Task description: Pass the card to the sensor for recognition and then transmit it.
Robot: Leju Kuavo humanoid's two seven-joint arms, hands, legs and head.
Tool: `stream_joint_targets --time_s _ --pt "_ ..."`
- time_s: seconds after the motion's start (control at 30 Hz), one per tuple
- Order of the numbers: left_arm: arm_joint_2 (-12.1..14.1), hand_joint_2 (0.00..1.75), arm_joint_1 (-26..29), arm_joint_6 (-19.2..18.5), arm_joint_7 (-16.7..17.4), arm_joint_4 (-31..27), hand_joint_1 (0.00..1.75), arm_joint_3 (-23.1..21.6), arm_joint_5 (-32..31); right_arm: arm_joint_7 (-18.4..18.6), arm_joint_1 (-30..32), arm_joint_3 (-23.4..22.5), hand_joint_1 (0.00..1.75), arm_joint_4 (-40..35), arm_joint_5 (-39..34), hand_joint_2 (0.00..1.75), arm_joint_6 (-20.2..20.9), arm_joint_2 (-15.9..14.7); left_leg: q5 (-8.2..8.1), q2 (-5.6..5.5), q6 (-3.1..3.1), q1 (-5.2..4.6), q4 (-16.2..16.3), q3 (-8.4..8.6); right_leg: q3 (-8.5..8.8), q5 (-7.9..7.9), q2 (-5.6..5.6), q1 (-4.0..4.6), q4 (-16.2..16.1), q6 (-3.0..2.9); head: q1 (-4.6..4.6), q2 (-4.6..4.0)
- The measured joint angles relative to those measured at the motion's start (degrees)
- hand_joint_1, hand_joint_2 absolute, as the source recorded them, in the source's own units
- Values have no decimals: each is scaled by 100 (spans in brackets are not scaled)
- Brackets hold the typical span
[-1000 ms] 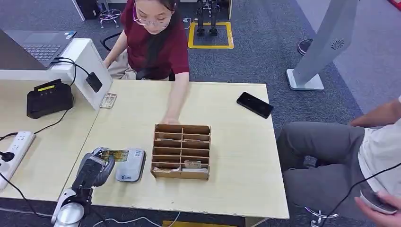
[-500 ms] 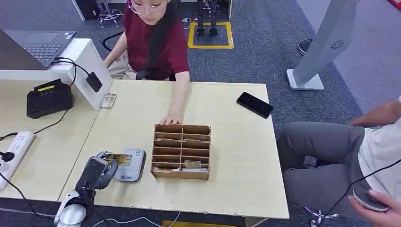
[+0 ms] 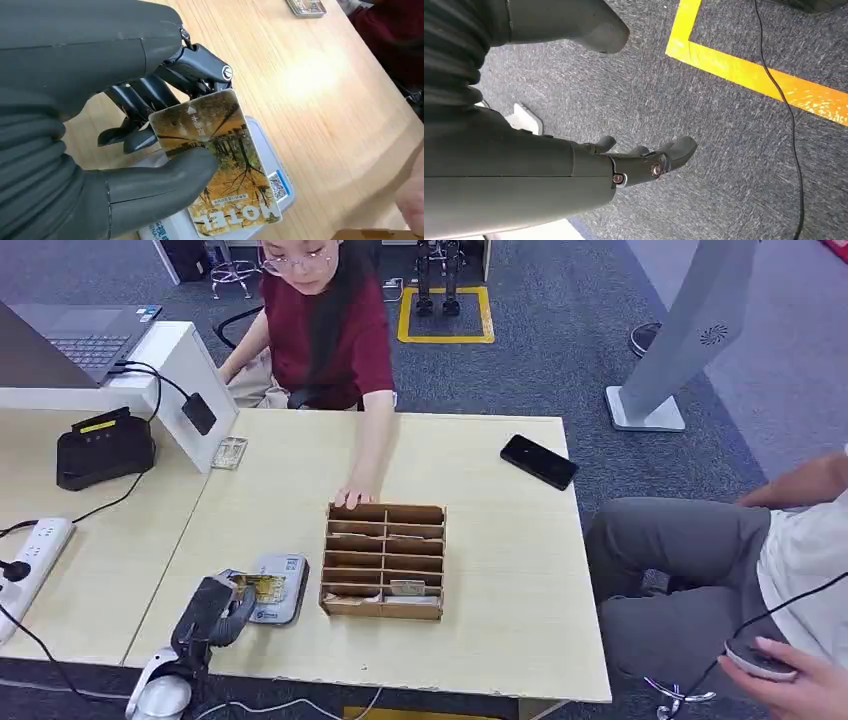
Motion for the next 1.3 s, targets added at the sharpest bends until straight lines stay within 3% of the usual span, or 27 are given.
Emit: stream_joint_targets --time_s 0.23,0.43,0.67,0.97,1.03,1.17,1.2,1.3 --pt "-39 175 -191 654 107 282 175 -50 -829 -9 -4 -44 0 2 77 175 2 0 2 -1 1 0 0 1 1 0 -1 0 0 0 0 0" --pt "-46 175 -339 861 149 474 175 -109 -1255 7 -3 -48 0 2 105 175 13 0 3 -1 1 0 0 1 2 1 -1 0 0 0 0 -2" --pt "-48 175 -491 1396 212 625 175 -282 -2047 9 -4 -50 0 0 195 175 46 15 5 -1 4 0 0 1 2 1 -1 0 0 1 0 0" --pt "-109 175 -571 1794 168 739 175 -489 -2422 -2 -5 -81 0 0 205 175 42 26 6 -1 4 0 0 1 3 4 -1 0 0 2 0 0" --pt "-142 175 -573 1706 -14 741 175 -496 -2130 -4 -4 -83 0 0 208 175 35 31 6 -1 4 -1 0 2 2 4 -1 -1 0 2 0 0" --pt "-260 175 -554 805 -619 443 175 -494 -161 -55 -5 -90 0 0 247 175 -9 31 8 -2 6 0 1 -1 2 4 -2 0 0 3 0 -2" --pt "-297 175 -556 574 -643 248 175 -490 465 -72 -7 -92 0 0 288 175 -24 31 8 -2 6 0 1 -3 2 5 -2 0 0 3 0 0" --pt "-315 175 -658 319 -616 -173 175 -440 1308 -94 -9 -100 0 0 312 175 -26 31 9 -1 4 -1 1 -2 1 9 -2 0 0 0 -2 0"
